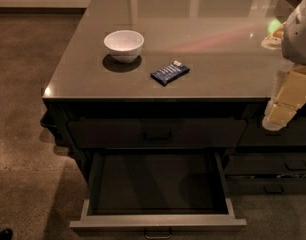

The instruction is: Close middle drawer

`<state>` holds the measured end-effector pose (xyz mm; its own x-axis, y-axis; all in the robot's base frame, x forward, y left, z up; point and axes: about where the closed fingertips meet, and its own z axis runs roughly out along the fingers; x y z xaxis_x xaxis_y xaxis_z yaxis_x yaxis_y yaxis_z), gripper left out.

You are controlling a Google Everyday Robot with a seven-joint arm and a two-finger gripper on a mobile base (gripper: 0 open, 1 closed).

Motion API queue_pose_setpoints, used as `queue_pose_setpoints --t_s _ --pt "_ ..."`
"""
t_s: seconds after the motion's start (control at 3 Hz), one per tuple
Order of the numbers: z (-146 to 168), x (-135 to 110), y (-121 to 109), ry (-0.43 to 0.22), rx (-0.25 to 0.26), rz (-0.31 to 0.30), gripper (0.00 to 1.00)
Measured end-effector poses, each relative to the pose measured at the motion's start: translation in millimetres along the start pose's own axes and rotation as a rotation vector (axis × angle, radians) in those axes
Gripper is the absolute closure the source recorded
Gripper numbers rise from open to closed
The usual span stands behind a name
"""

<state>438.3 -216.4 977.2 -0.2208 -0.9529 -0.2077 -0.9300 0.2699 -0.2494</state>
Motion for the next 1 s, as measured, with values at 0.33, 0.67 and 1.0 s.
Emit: queue_pose_setpoints --t_s 0.33,0.67,1.0 --pt "0 0 0 0.0 0.0 0.0 0.0" --pt "11 2 6 -0.018 -0.014 0.011 0.0" --pt "55 4 34 -0.073 -0.092 0.033 0.0"
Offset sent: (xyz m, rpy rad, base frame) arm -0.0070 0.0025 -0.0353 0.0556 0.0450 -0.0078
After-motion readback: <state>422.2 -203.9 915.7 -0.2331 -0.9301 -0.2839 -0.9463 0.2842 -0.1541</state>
